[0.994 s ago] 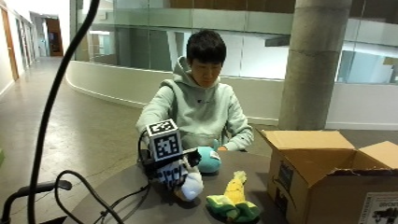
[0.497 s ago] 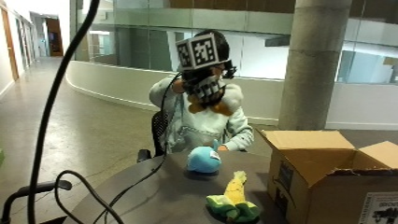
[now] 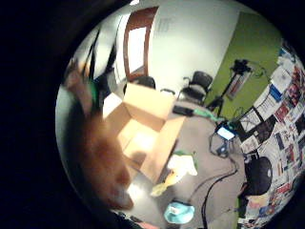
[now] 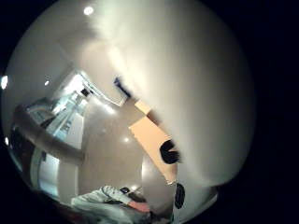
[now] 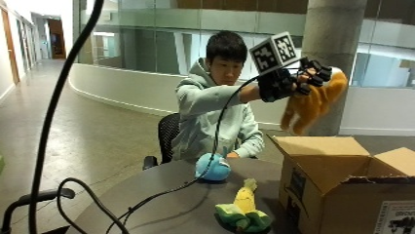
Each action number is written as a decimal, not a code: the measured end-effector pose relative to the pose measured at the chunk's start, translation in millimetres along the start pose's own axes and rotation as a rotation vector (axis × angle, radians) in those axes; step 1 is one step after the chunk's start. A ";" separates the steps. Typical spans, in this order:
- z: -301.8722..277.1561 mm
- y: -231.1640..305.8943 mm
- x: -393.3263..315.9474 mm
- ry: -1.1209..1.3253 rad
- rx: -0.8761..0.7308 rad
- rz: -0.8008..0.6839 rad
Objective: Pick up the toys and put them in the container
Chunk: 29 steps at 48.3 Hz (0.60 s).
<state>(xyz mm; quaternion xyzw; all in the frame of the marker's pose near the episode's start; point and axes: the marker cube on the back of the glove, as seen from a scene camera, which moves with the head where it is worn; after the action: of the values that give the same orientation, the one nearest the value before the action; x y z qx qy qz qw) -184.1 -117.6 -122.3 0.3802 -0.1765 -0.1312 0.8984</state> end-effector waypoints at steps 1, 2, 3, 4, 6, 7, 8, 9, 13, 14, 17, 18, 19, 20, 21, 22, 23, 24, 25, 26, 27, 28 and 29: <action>6.9 -0.8 -1.1 -0.015 -0.049 0.011; 12.5 -0.6 -3.2 -0.033 -0.095 0.023; 17.0 0.0 -5.6 -0.051 -0.132 0.031; 20.3 0.6 -7.7 -0.069 -0.157 0.034; 23.9 1.3 -9.9 -0.090 -0.175 0.027; 24.3 1.6 -10.0 -0.092 -0.175 0.021; 24.1 2.0 -9.6 -0.091 -0.174 0.016; 23.3 2.6 -8.9 -0.087 -0.173 0.013; 17.1 6.3 -4.1 -0.079 -0.178 0.014; 15.0 7.4 -2.6 -0.080 -0.179 0.015; 7.6 12.0 2.8 -0.079 -0.179 0.017; 4.8 14.2 4.9 -0.077 -0.179 0.017; 2.0 16.6 6.9 -0.075 -0.181 0.017; -0.7 19.2 8.6 -0.073 -0.182 0.016; -3.2 21.9 10.3 -0.070 -0.185 0.016; -5.7 24.8 12.1 -0.068 -0.188 0.016; -8.2 27.9 14.1 -0.065 -0.191 0.016; -10.6 31.0 16.5 -0.062 -0.195 0.014; -12.9 34.3 18.9 -0.058 -0.199 0.011; -14.9 37.7 21.3 -0.054 -0.203 0.007; -16.9 41.7 23.5 -0.048 -0.207 0.003; -18.8 46.3 25.4 -0.042 -0.213 -0.002; -20.6 51.5 27.1 -0.035 -0.220 -0.007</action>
<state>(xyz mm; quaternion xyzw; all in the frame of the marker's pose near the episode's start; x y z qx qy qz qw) -145.8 -79.7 -92.2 0.2776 -0.1755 -0.1595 0.9310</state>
